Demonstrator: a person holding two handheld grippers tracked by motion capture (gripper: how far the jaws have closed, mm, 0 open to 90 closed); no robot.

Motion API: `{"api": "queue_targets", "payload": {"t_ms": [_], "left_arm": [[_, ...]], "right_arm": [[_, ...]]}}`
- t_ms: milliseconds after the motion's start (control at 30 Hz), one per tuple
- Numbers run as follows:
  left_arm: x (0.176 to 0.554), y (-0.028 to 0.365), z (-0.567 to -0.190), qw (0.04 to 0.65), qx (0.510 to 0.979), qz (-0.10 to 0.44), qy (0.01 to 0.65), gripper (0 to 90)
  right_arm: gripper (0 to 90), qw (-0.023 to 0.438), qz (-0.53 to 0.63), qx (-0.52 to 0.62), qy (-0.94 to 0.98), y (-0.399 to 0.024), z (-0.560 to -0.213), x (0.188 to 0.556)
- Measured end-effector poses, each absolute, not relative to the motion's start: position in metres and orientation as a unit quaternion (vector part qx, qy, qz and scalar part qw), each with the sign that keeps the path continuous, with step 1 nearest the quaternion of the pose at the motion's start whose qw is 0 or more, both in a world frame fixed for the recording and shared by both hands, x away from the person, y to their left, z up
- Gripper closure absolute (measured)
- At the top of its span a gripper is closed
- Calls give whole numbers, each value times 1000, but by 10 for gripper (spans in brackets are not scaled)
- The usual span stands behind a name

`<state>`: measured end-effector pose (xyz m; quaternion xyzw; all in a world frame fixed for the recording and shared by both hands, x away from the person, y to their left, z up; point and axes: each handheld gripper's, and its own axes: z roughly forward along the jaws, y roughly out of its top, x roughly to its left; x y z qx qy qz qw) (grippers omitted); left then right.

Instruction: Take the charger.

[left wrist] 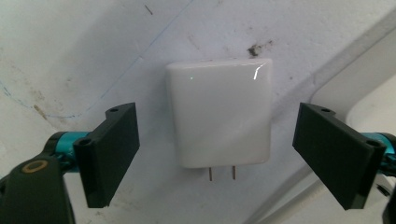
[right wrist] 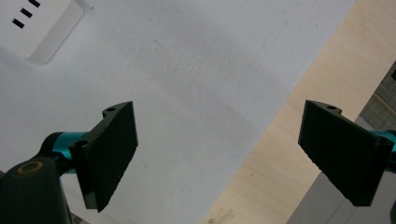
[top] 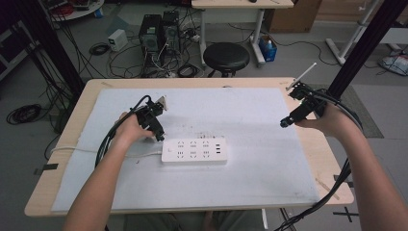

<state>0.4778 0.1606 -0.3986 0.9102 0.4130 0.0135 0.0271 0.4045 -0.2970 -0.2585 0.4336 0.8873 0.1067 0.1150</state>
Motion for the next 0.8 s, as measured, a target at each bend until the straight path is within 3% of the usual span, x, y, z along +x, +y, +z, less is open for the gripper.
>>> {"api": "queue_targets", "payload": {"t_ms": [100, 133, 233, 333, 567, 800], "left_arm": [[478, 160, -401, 27, 909, 15, 416, 194], [478, 160, -404, 27, 908, 13, 417, 270], [478, 159, -407, 22, 909, 12, 416, 286], [478, 158, -408, 22, 913, 11, 408, 404], [475, 162, -390, 35, 912, 20, 408, 421], [462, 161, -330, 57, 919, 27, 390, 422]], "right_arm": [[113, 116, 108, 431, 889, -298, -259, 405], [114, 116, 108, 433, 887, -298, -259, 405], [114, 116, 107, 432, 888, -299, -259, 405], [113, 115, 108, 434, 887, -299, -259, 405], [114, 114, 108, 441, 883, -298, -260, 406], [115, 97, 125, 464, 872, -294, -253, 408]]}}
